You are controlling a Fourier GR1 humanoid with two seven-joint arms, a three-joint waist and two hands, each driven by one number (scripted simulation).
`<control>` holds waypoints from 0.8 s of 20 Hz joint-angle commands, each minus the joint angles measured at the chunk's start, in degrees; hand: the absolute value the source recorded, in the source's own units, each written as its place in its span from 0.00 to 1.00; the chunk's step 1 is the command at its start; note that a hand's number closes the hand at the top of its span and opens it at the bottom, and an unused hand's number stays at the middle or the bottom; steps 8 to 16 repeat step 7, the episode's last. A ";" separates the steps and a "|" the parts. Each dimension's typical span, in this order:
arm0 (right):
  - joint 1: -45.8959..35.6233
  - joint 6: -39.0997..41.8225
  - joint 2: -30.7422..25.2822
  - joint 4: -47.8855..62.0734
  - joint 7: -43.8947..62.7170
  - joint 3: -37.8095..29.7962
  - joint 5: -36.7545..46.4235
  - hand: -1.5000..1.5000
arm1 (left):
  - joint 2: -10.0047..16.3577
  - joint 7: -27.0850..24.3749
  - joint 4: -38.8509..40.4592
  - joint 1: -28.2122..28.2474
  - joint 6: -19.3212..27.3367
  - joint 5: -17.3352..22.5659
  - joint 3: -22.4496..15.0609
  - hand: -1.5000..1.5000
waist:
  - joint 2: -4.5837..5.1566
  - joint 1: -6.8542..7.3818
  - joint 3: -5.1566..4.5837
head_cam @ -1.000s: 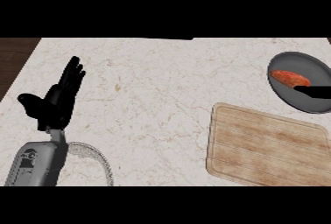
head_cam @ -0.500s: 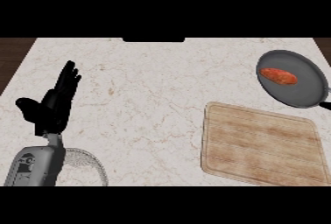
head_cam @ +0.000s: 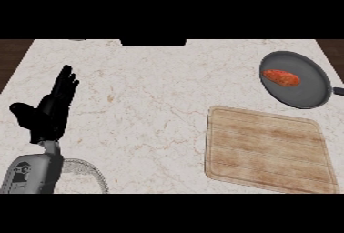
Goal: Pick the sweet potato from the cutting board and place it in the pan
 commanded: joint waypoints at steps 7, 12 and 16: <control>12.85 4.49 8.15 -24.75 8.45 2.92 -7.37 0.00 | -0.32 3.43 -1.72 -1.36 1.13 -0.69 -0.05 0.50 | -0.05 -0.06 -0.07; 12.85 4.49 8.15 -24.75 8.45 2.92 -7.37 0.00 | -0.32 3.43 -1.72 -1.36 1.13 -0.69 -0.05 0.50 | -0.05 -0.06 -0.07; 12.85 4.49 8.15 -24.75 8.45 2.92 -7.37 0.00 | -0.32 3.43 -1.72 -1.36 1.13 -0.69 -0.05 0.50 | -0.05 -0.06 -0.07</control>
